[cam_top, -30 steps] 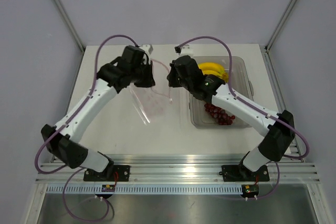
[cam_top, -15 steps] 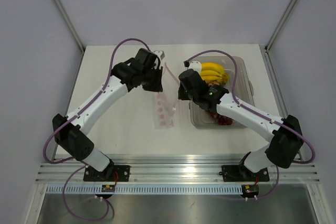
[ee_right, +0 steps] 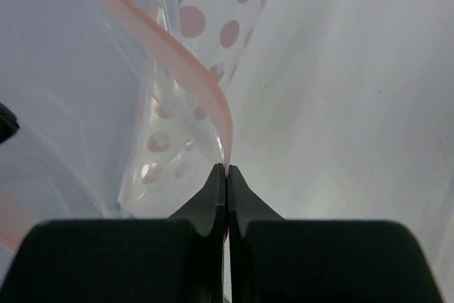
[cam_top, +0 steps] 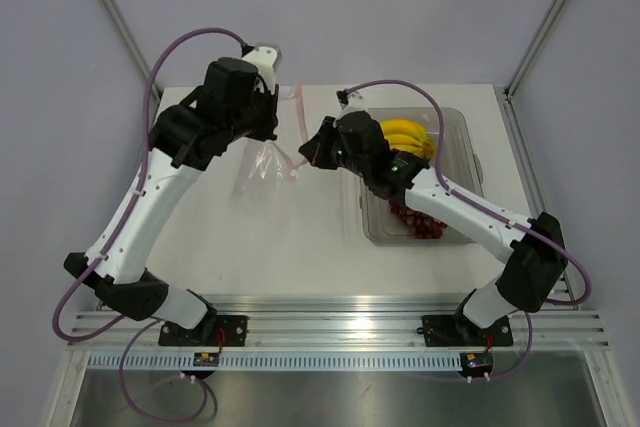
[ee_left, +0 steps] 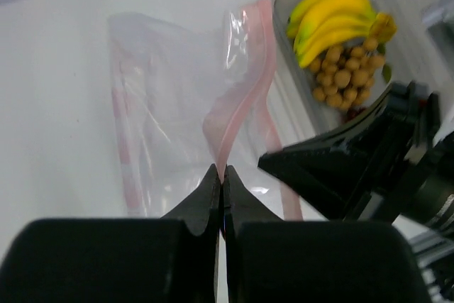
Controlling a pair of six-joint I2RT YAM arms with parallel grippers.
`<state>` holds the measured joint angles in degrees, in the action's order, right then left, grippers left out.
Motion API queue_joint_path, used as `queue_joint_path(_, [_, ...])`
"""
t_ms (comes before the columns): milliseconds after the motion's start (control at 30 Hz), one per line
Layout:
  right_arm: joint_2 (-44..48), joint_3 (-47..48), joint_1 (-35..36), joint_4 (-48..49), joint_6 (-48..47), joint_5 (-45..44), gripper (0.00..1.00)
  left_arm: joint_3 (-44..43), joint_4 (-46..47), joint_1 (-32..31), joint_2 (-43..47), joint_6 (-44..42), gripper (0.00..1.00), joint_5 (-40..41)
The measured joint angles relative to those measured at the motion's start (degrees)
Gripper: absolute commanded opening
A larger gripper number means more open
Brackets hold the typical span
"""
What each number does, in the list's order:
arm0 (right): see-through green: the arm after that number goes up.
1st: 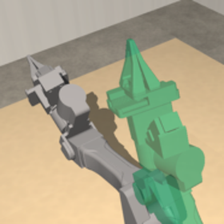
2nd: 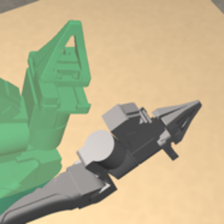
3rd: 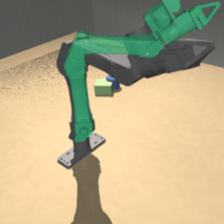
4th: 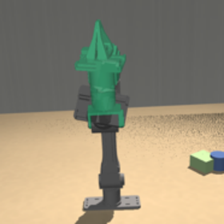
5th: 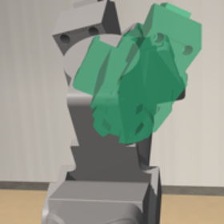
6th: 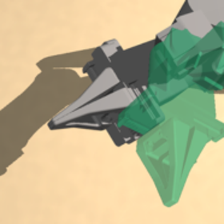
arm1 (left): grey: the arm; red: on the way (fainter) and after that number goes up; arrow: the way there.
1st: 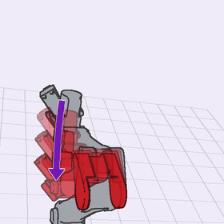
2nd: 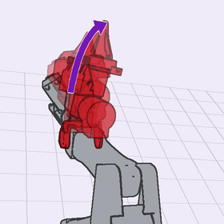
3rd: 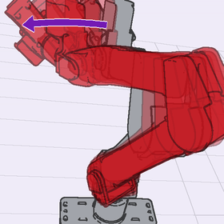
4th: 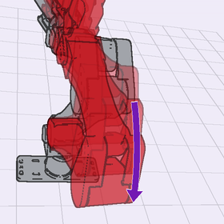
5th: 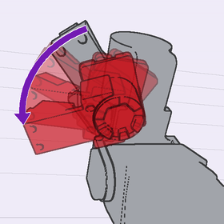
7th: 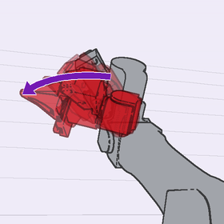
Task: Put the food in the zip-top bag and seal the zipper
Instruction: Open the zipper of the food storage bag at the center of the board.
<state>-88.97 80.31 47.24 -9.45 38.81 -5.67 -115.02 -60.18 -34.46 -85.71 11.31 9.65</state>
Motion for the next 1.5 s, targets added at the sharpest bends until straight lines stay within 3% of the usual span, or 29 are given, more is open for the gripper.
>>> queue_joint_path(167, [0.09, -7.80, 0.00, -0.83, 2.23, -1.46, 0.00, 19.63, 3.76, -0.02, 1.25, 0.79, 0.00, -2.10])
queue_joint_path(333, [0.09, -13.05, -0.04, -4.92, 3.02, -4.44, 0.00, 31.28, 6.25, -0.02, -1.92, 2.73, 0.00, -5.55])
queue_joint_path(633, [1.01, -13.40, -0.07, -7.69, 2.54, -9.94, 0.00, 32.13, 12.09, -0.04, 1.77, 5.25, 0.00, -7.76])
queue_joint_path(1000, [1.16, -13.55, -0.07, -8.04, 2.10, -10.29, 0.00, 38.05, 17.55, -0.50, 2.34, 8.79, 0.00, -10.27])
queue_joint_path(1067, [1.36, -13.55, -0.07, -8.02, 1.92, -10.25, 0.04, 38.05, 18.16, -0.83, 1.88, 9.09, 0.00, -10.29])
queue_joint_path(1167, [1.49, -13.55, -0.09, -8.00, 1.51, -9.88, 0.16, 38.18, 18.75, -1.07, 1.44, 9.31, 0.00, -10.36])
queue_joint_path(1233, [1.49, -13.55, -0.09, -8.00, 1.18, -9.55, 0.35, 38.27, 18.93, -1.11, 1.31, 9.31, 0.00, -10.58])
queue_joint_path(1300, [1.49, -13.55, -0.11, -7.98, 0.79, -9.01, 0.37, 38.29, 19.23, -1.14, 1.22, 9.31, 0.00, -10.84])
queue_joint_path(1433, [1.44, -13.46, -0.11, -7.98, 0.35, -8.17, 0.31, 38.29, 19.63, -1.14, 1.22, 9.27, 0.00, -11.26])
queue_joint_path(1500, [1.36, -13.35, -0.13, -7.98, 0.00, -8.11, 0.14, 38.29, 19.65, -1.14, 1.22, 9.22, 0.00, -11.34])
